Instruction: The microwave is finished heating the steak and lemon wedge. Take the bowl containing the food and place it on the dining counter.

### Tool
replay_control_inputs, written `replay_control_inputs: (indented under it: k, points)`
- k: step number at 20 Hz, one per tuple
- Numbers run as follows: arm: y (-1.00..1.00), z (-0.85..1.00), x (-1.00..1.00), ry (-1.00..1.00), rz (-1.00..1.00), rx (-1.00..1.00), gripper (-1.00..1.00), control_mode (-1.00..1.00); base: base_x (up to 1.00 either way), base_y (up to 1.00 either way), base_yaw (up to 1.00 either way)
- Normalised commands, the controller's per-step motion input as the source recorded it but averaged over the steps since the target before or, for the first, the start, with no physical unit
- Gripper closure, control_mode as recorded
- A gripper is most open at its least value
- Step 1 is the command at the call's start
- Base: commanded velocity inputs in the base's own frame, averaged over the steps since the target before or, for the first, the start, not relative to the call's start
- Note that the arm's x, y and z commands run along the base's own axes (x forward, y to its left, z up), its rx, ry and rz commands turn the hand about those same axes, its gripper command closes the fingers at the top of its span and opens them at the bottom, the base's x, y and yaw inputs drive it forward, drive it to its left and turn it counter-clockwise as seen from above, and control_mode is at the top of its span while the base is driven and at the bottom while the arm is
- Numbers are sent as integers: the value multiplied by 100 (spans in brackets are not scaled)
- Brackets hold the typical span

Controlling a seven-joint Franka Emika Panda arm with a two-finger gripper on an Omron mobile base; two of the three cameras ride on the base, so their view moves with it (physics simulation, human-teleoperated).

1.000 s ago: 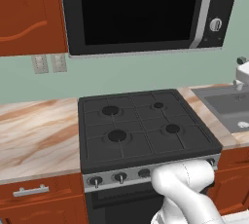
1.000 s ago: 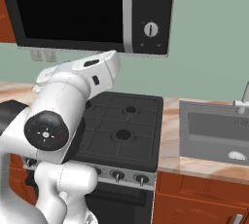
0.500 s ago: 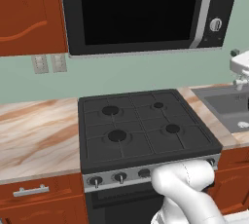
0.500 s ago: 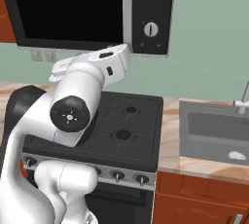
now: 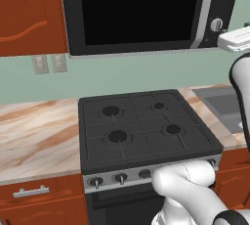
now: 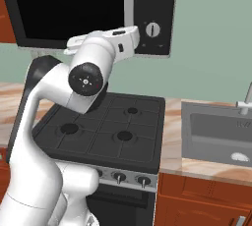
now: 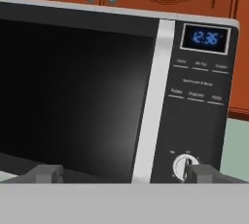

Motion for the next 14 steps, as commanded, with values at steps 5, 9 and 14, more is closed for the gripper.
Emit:
replay_control_inputs:
  k: [5, 9, 14]
  points:
    - [-38, 19, 51, 0, 0, 6, -100, -100, 0, 0, 0]
    - [-32, 6, 57, 0, 0, 3, -100, -100, 0, 0, 0]
    - [-9, 0, 71, 3, 0, 0, -100, -100, 0, 0, 0]
